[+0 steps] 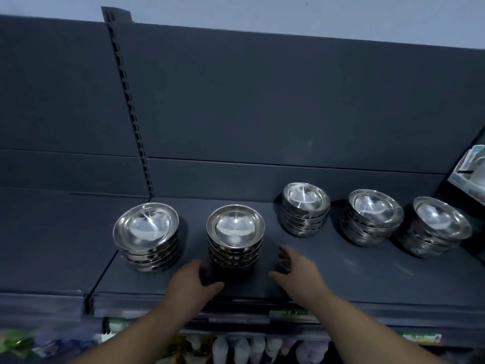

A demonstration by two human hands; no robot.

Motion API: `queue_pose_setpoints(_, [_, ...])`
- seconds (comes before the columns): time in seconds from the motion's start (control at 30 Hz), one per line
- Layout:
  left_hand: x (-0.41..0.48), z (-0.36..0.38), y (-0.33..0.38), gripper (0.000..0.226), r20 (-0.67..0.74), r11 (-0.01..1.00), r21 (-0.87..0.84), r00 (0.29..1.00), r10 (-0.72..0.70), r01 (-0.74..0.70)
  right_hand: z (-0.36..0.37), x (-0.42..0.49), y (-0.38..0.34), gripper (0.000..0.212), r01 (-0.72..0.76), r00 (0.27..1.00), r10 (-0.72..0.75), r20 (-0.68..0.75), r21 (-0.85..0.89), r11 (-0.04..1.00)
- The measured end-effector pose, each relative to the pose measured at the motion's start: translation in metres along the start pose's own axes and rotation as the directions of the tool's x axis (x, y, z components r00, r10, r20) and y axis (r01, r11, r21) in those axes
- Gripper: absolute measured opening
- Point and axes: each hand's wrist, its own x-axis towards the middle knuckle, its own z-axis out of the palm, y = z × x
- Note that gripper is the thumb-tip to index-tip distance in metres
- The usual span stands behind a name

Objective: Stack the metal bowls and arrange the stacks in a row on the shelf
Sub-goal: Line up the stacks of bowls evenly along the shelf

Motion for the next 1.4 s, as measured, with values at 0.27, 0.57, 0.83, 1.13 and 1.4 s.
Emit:
queue_pose_setpoints(0.27, [-0.023, 0.032, 0.025, 0.058, -0.079, 0.960, 0.271, 0.996, -0.045, 0.065, -0.049, 0.005, 0.048, 0.059, 0.077, 0.997, -0.072, 0.039, -0.119, 0.990])
queue_pose_setpoints(0.57, [-0.052, 0.101, 0.117, 0.065, -0.188, 0.933, 0.348, 0.982, -0.022, 0.088, -0.125, 0.013, 0.114, 0.069, 0.183, 0.975, -0.146, 0.166, -0.233, 0.955])
queue_pose_setpoints(0.83, [0.003, 0.119, 0.172, 0.067, -0.134, 0.971, 0.238, 0.991, 0.019, 0.014, -0.138, 0.036, 0.120, 0.077, 0.190, 0.965, -0.152, 0.215, -0.172, 0.967])
queue_pose_setpoints(1.13, [0.063, 0.128, 0.177, 0.102, -0.145, 0.998, -0.065, 0.989, -0.003, -0.007, -0.120, 0.064, 0.089, 0.101, 0.102, 0.978, -0.098, 0.184, -0.013, 0.995])
queue_pose_setpoints(1.4, [0.081, 0.134, 0.169, 0.110, -0.123, 0.967, -0.244, 0.991, 0.043, -0.072, -0.100, 0.088, 0.088, 0.099, 0.114, 0.990, -0.121, 0.076, 0.089, 0.990])
